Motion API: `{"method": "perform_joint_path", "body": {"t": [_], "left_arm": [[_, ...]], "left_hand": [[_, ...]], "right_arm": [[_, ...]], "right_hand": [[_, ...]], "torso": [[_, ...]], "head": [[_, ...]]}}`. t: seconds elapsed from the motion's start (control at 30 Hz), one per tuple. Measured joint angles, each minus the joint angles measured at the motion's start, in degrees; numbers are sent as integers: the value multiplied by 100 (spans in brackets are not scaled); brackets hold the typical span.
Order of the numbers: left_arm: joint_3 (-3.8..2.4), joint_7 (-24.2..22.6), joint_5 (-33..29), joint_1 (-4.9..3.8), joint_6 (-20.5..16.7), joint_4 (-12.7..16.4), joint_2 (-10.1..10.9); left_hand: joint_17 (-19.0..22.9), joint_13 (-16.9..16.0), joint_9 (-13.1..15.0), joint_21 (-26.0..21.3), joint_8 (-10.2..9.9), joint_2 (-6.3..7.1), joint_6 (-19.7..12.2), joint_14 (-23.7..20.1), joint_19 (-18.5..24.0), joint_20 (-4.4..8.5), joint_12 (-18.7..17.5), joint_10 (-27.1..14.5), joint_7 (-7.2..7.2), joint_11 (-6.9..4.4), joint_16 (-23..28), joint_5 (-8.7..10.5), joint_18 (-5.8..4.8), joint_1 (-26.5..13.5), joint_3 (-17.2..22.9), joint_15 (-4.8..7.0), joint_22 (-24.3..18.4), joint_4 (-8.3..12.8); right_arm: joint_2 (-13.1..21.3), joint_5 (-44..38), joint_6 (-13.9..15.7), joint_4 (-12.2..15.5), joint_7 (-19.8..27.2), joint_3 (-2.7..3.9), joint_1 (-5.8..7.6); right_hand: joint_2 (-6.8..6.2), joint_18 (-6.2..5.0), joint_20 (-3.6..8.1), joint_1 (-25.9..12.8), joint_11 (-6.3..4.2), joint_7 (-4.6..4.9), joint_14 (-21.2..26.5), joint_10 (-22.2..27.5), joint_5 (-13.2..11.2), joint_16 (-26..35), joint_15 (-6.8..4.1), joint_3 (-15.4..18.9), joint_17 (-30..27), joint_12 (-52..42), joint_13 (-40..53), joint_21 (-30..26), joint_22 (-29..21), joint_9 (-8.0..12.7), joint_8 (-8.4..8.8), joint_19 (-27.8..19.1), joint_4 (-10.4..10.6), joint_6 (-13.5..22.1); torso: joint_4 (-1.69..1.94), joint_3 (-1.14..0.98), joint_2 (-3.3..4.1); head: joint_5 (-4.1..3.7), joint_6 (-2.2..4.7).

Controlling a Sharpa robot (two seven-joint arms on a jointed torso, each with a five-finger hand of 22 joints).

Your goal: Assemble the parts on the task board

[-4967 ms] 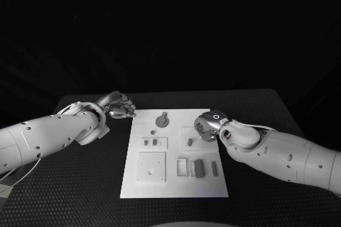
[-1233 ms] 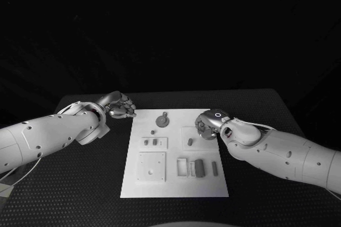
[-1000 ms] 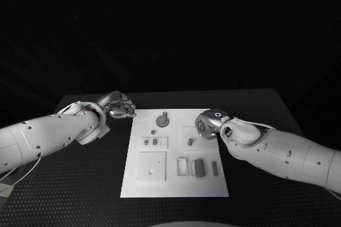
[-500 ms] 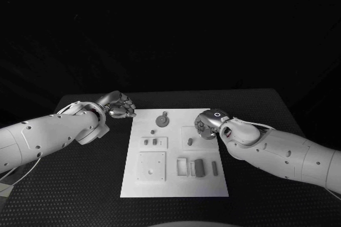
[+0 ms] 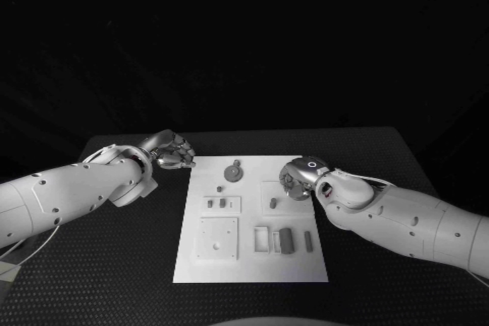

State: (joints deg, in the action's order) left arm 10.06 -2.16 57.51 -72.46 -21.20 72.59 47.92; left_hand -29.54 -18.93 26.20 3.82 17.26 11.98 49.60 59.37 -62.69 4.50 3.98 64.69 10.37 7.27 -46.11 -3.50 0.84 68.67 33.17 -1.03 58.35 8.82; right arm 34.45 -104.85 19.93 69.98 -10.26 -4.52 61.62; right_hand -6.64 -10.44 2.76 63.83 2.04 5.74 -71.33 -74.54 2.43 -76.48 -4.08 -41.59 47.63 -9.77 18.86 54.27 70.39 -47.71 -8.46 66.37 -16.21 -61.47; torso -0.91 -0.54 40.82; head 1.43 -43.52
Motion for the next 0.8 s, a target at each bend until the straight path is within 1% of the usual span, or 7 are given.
{"method": "perform_joint_path", "body": {"t": [0.07, 0.37, 0.47, 0.7, 0.8], "left_arm": [[0, 0, 1, 0, 0, -1, -2], [0, 0, 2, 0, 0, -22, -6], [0, 0, 3, 0, 0, -26, -7], [0, 0, 4, 0, -1, -27, -6], [0, 1, 4, 0, -1, -26, -3]], "left_hand": [[0, 0, 0, 0, 0, 0, 0, 0, 0, 0, 0, 0, 0, 0, 0, 0, 0, 0, 0, 0, 0, 0], [-5, 0, 0, 0, 0, 0, 0, 15, 0, -1, 0, 0, 0, 0, 0, 0, 0, 0, 0, -16, 0, 0], [-11, 0, 0, 0, 0, 0, 0, 15, 1, -1, 0, 1, 0, -1, 0, 0, 0, 0, 0, -16, 0, 0], [-11, 0, -4, 0, 0, 0, 0, 15, 1, -1, 0, 1, 0, -1, 0, 0, 0, 0, -15, -16, -4, -15], [-17, 0, -4, 0, 0, 0, 0, 15, 1, -1, 0, 1, 0, -1, 0, 0, 0, 0, -15, -16, -4, -15]], "right_arm": [[1, -4, 21, 0, -3, -2, -3], [23, -15, 141, 24, -20, -13, -19], [39, -17, 190, 47, -23, -12, -22], [61, -20, 287, 68, -24, 37, -33], [84, -20, 310, 97, -23, 80, -40]], "right_hand": [[0, 0, -1, 0, -20, 0, -1, -20, 0, 0, -1, 0, 0, 0, 9, 0, 0, -10, 0, 0, 0, 0], [0, -1, -21, 0, -21, 0, -10, -20, 0, 0, -10, 0, 6, 0, 16, 10, -1, -31, -25, 19, 0, 0], [-1, -1, -21, 0, -41, 1, -19, -41, 0, 0, -18, 0, 6, 0, 23, 21, -1, -39, -25, 19, 0, -1], [-1, -2, -10, -1, -42, -7, -25, -41, -4, 0, -22, 2, 11, -21, 30, 21, -1, -44, -25, 50, -1, -33], [-1, -3, -10, -1, -42, 0, -26, -42, -4, 0, -22, 8, 11, -21, 30, 21, 4, -57, -25, 50, -8, -40]], "torso": [[0, 0, 0], [-3, -3, 0], [-3, -3, 1], [-2, 0, 1], [-2, 3, 1]], "head": [[1, 1], [-2, 10], [-3, 13], [-6, 17], [-7, 21]]}}
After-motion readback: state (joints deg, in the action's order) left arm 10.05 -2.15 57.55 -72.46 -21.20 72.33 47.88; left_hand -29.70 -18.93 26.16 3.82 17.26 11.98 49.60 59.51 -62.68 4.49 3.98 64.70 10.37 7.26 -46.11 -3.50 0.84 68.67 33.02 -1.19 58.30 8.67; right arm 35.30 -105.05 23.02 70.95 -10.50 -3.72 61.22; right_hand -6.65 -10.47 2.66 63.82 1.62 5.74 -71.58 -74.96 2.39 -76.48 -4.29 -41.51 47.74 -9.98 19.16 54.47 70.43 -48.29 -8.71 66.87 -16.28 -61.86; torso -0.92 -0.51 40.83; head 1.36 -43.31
